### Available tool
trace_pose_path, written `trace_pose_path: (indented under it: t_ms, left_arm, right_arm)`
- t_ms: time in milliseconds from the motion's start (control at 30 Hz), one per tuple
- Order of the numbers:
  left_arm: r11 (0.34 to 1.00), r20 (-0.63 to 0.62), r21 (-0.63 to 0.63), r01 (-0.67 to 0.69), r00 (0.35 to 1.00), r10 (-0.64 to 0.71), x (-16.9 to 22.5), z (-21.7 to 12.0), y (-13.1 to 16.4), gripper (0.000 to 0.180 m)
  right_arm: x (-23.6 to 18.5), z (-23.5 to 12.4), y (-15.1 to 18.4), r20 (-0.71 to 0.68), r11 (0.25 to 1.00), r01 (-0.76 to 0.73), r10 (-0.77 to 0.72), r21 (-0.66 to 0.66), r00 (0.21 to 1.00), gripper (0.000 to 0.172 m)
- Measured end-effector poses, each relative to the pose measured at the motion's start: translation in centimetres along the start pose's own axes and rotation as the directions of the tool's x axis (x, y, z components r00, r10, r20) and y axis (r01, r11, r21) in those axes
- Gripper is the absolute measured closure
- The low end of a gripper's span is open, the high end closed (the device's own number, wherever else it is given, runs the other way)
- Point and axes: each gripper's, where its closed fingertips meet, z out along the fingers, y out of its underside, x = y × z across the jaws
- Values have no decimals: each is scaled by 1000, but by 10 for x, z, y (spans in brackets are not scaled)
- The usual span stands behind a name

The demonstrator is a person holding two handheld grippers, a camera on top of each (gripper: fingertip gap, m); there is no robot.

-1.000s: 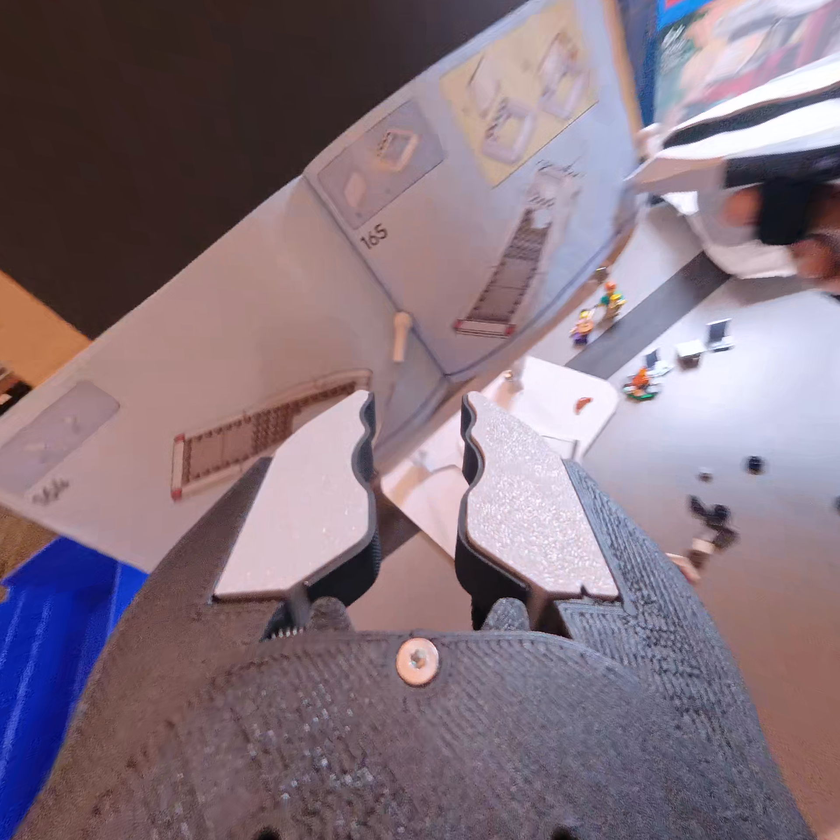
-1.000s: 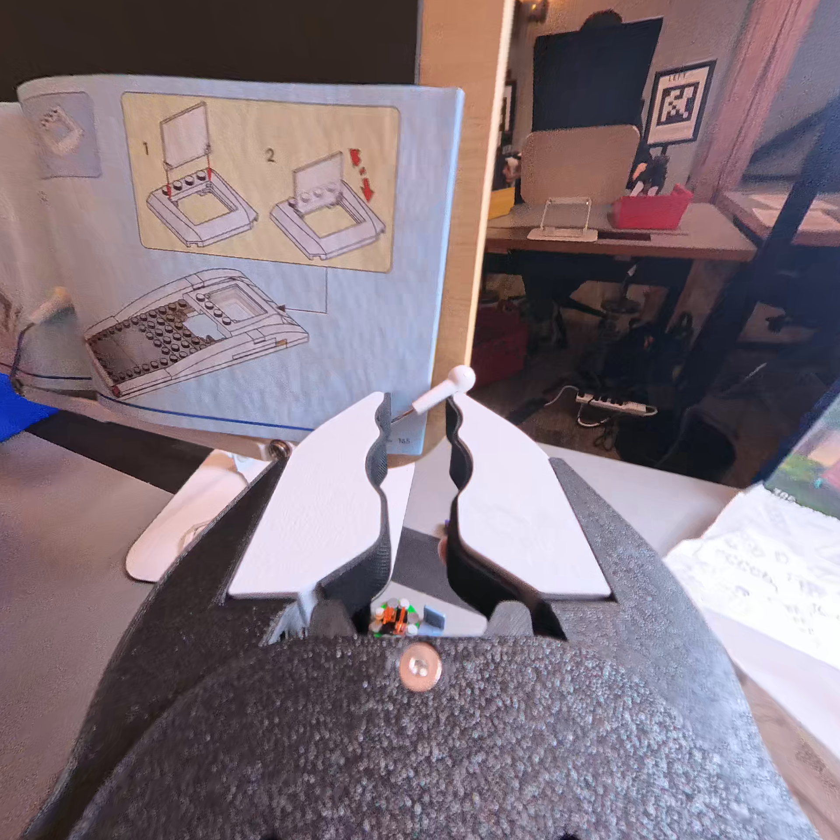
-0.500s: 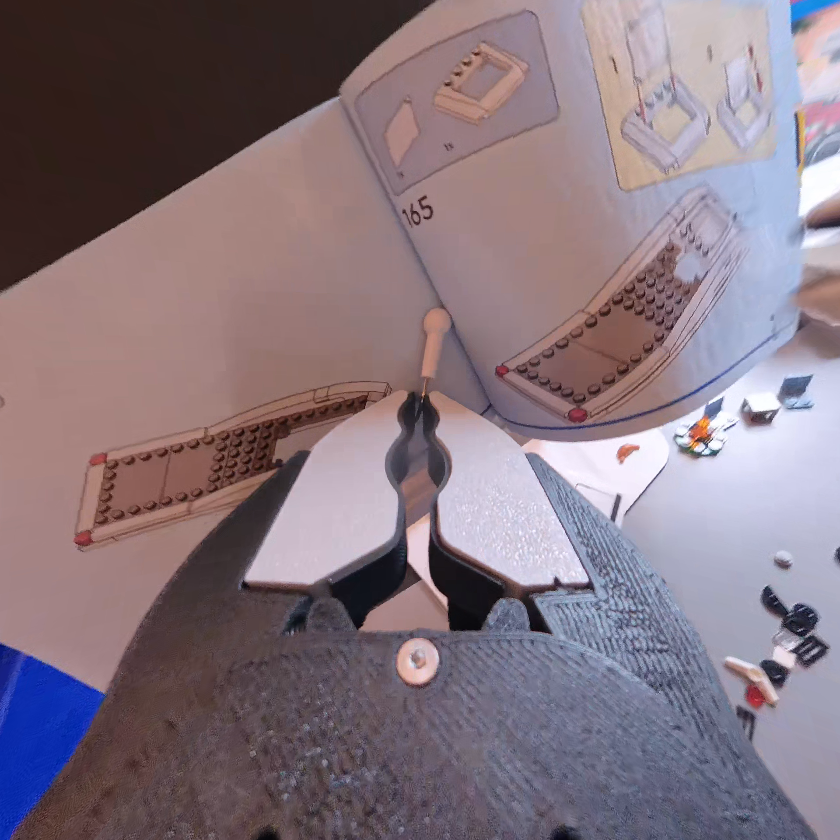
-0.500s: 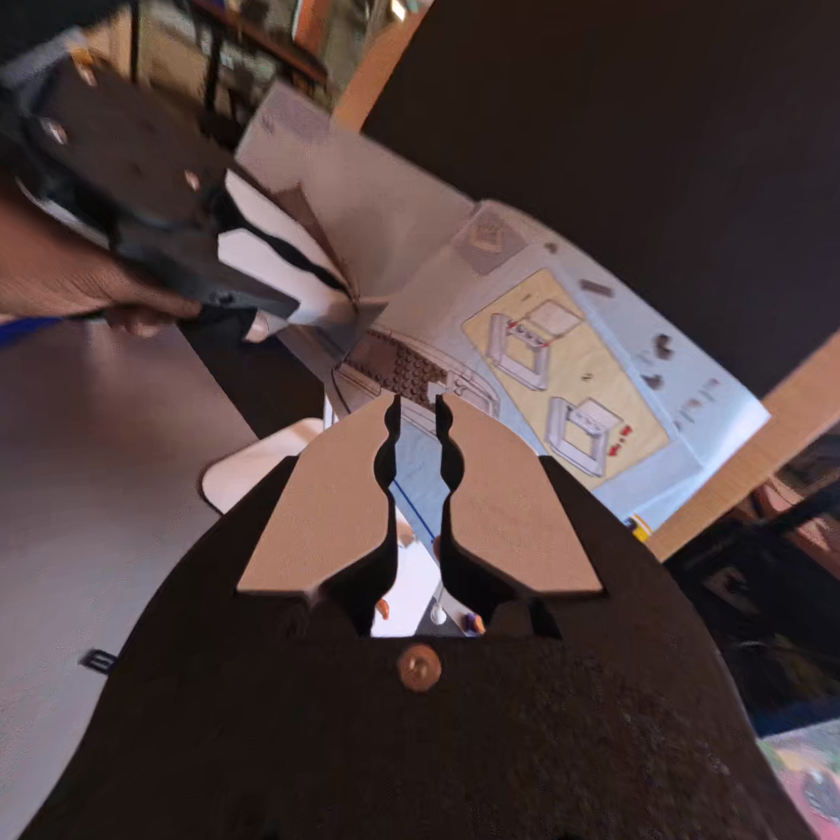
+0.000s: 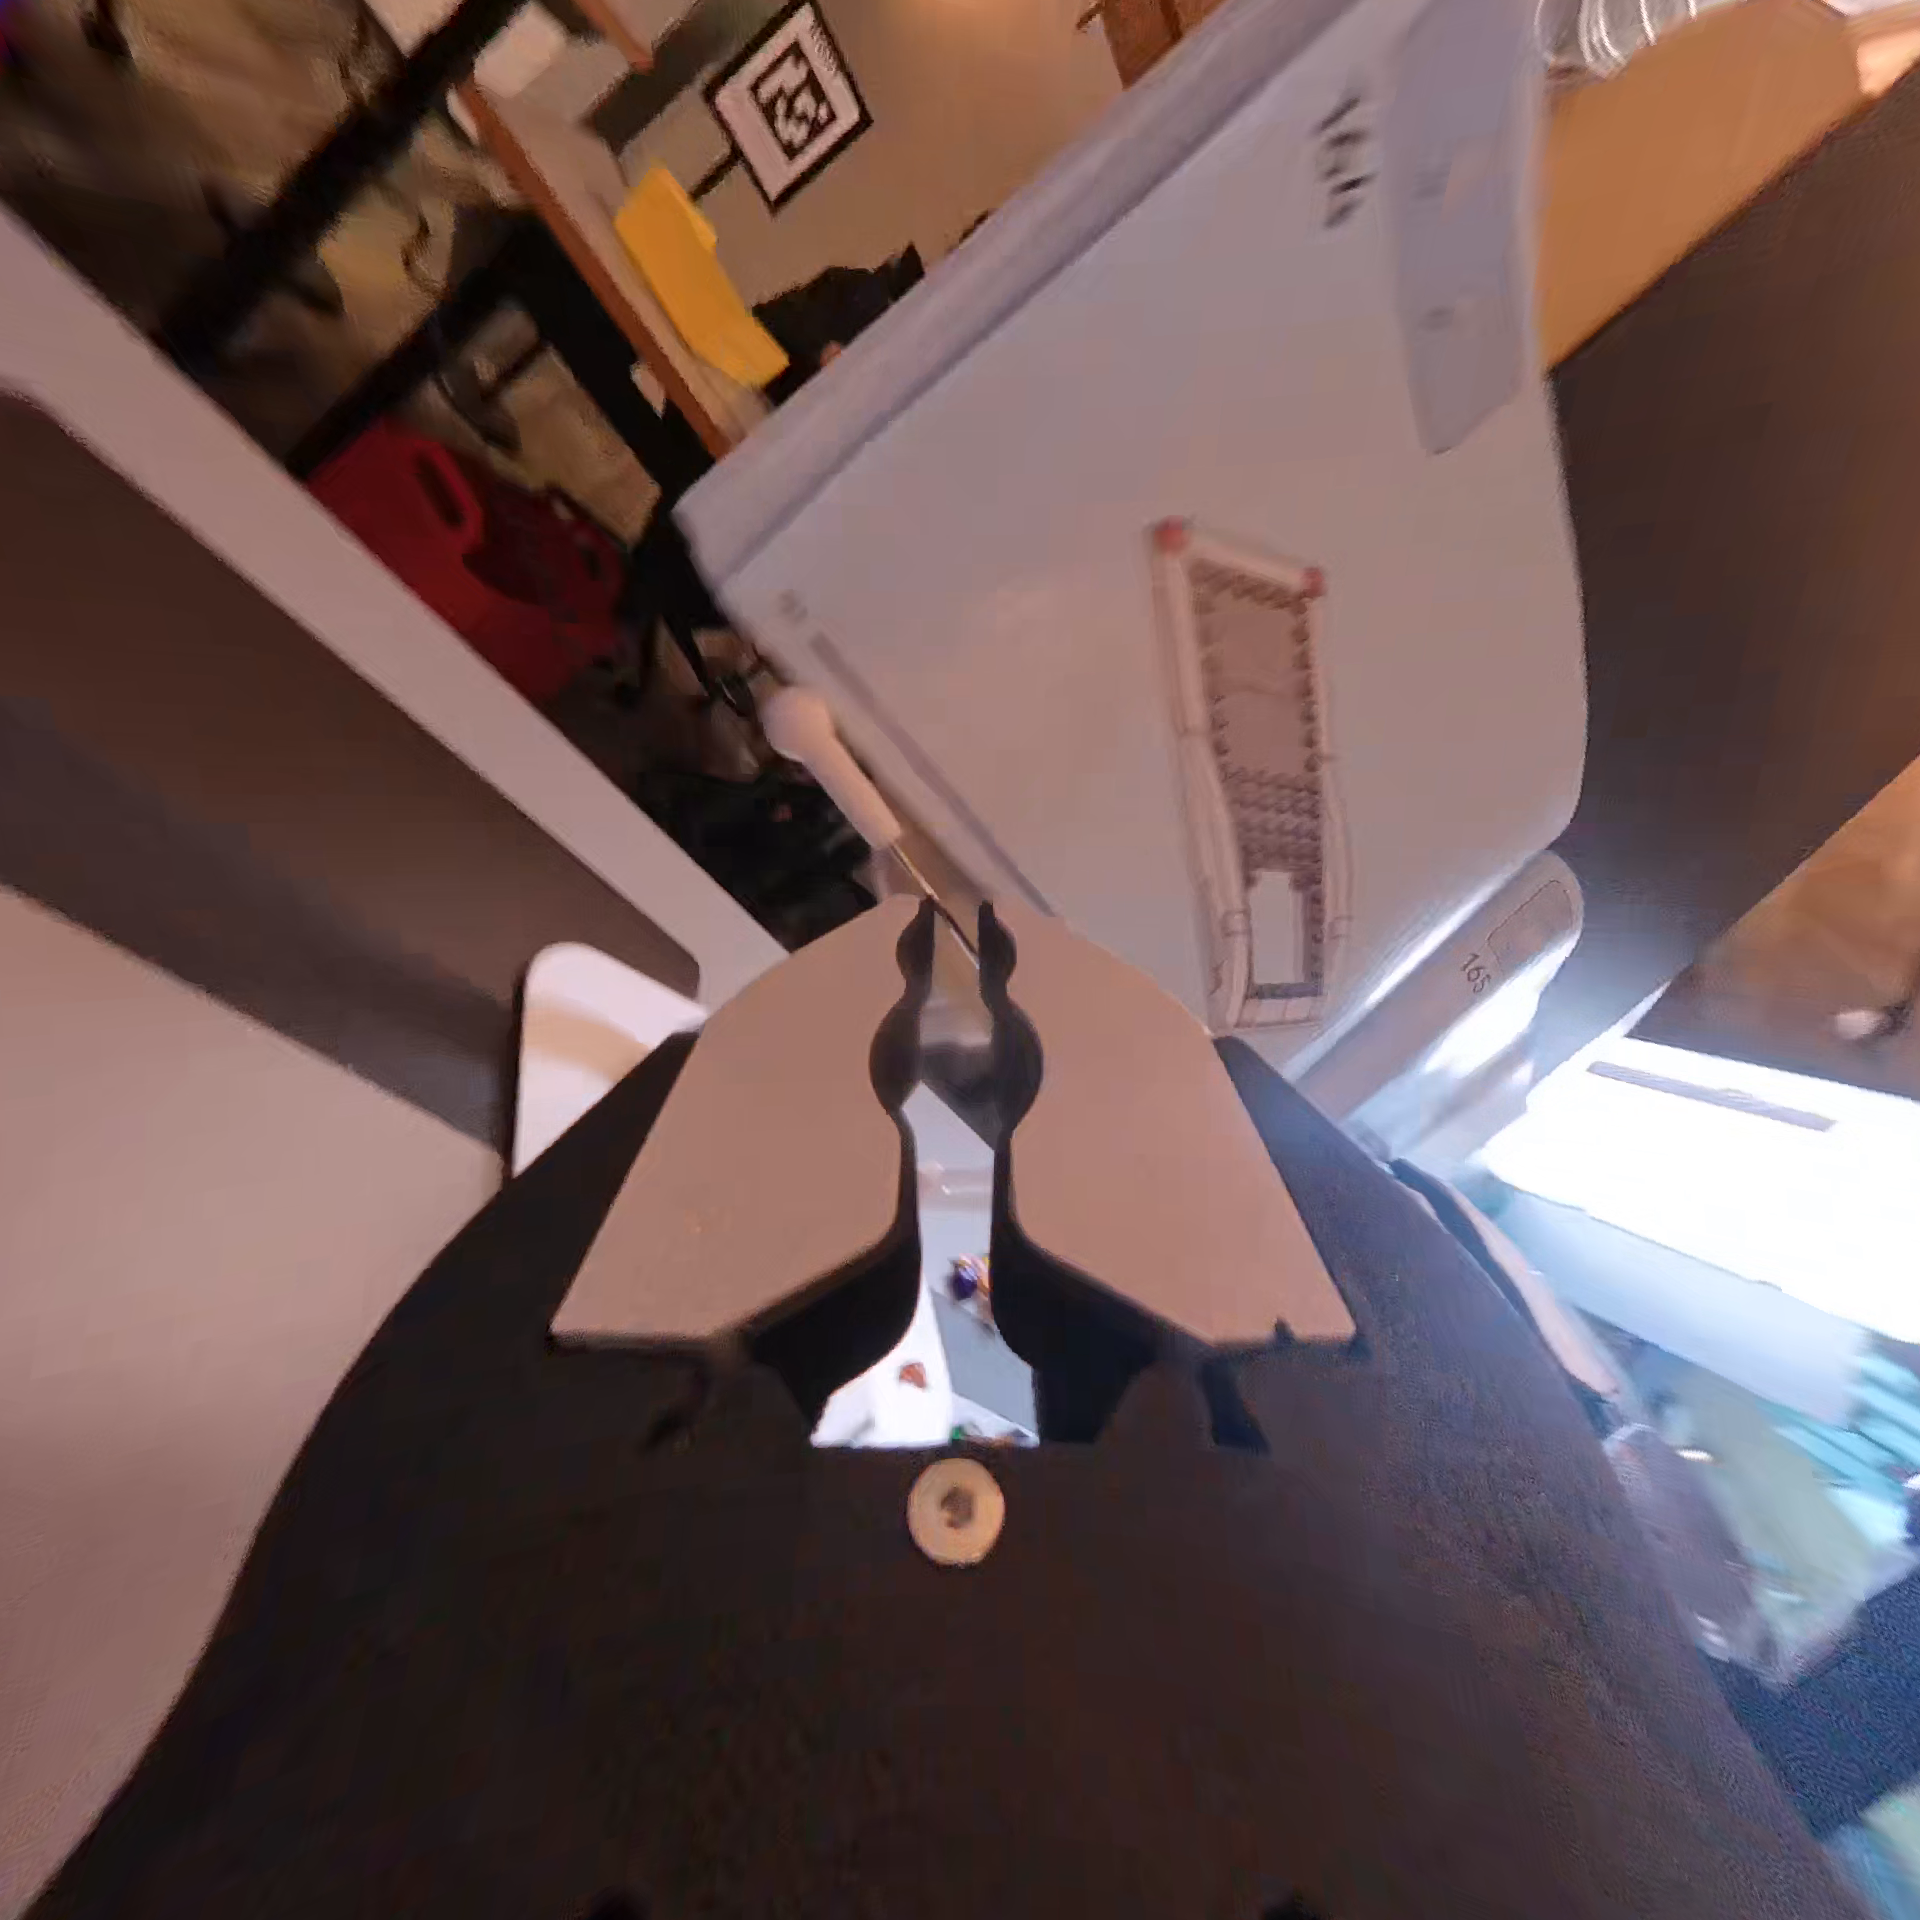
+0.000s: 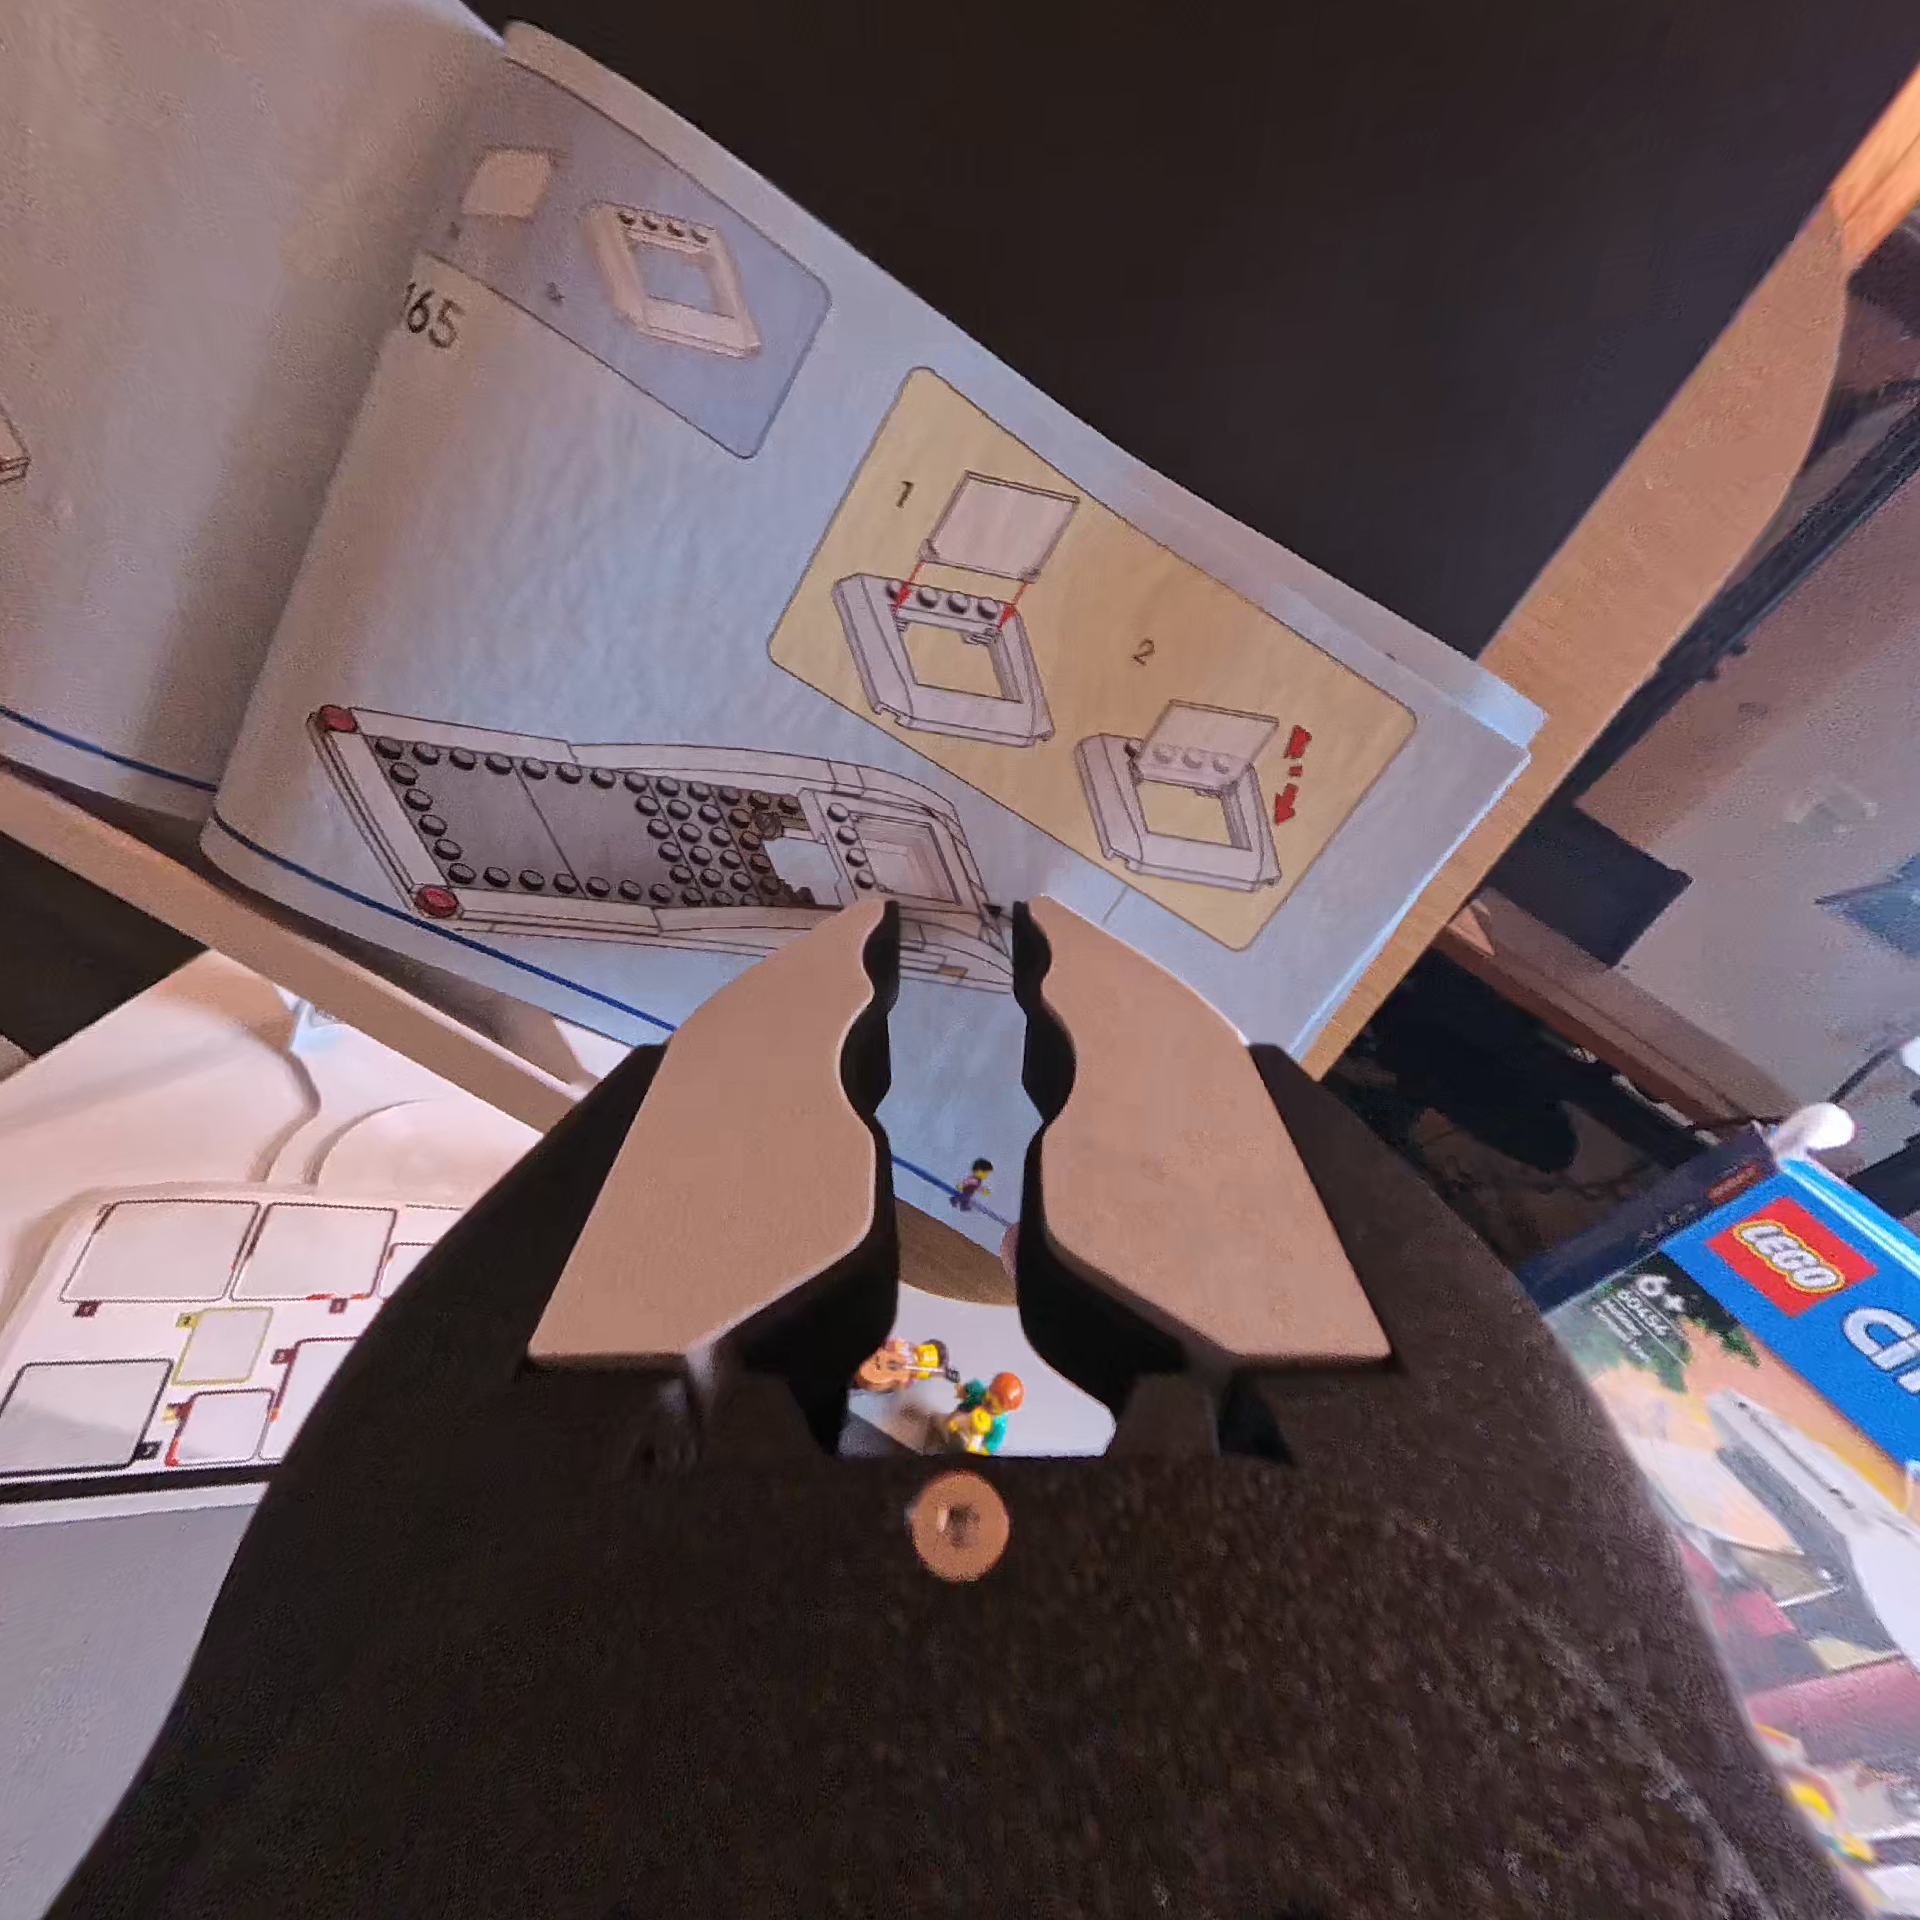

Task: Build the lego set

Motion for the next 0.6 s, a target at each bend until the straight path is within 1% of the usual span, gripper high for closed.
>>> trace_pose_path:
  t_ms: [67,100,133,167,200,233,267,300,333,367,400,433,467,500,533,567,600]
  left_arm:
    - [989,-43,-52,137,989,-139,-4,-2,21,169]
    - [981,-73,-78,177,980,-183,-1,-4,33,165]
    - [980,-117,-107,168,977,-180,10,-7,44,165]
    - [986,-162,-126,110,978,-130,25,-10,54,170]
    - [991,-220,-135,9,975,-39,46,-13,62,177]
    - [984,-274,-137,-115,959,74,68,-14,69,177]
    - [957,-315,-129,-260,926,209,89,-13,74,178]
    - [897,-345,-107,-428,862,370,108,-10,77,178]
    - [787,-338,-71,-613,757,559,120,-4,77,179]
    - [622,-280,-41,-782,606,745,124,6,73,179]
    - [432,-202,-55,-900,433,878,120,17,69,180]
    - [278,-165,-101,-955,292,942,115,28,68,180]
    - [177,-171,-139,-974,199,965,111,35,72,180]
    - [106,-184,-159,-982,135,974,108,41,76,180]
    - [49,-186,-172,-984,81,979,105,45,78,180]
    - [9,-180,-166,-986,40,983,105,47,79,180]
    - [-13,-169,-165,-986,15,985,105,48,80,180]
  right_arm:
    - [2,-1,2,2,1000,-25,25,18,1000,152]
    - [2,-1,2,10,999,-34,34,26,999,152]
    - [1,-2,1,17,999,-40,40,34,999,151]
    - [2,-2,1,23,998,-48,47,41,999,150]
    - [2,-2,1,27,997,-57,55,47,998,147]
    - [4,-3,1,31,996,-65,63,54,998,144]
    - [5,-3,0,34,996,-71,69,61,997,142]
    - [7,-3,0,36,995,-75,73,68,997,139]
    - [10,-3,0,37,995,-75,72,72,997,137]
    - [12,-3,-1,40,995,-70,67,76,997,134]
    - [14,-3,-2,43,995,-63,59,81,997,131]
    - [17,-2,-3,44,995,-54,51,85,998,127]
    - [20,-1,-6,45,995,-48,44,90,998,123]
    - [23,0,-8,47,995,-44,40,94,998,119]
    - [26,1,-11,47,995,-40,35,95,998,116]
    - [29,2,-13,46,995,-33,29,90,999,110]
    - [30,4,-14,50,996,-24,20,82,999,106]
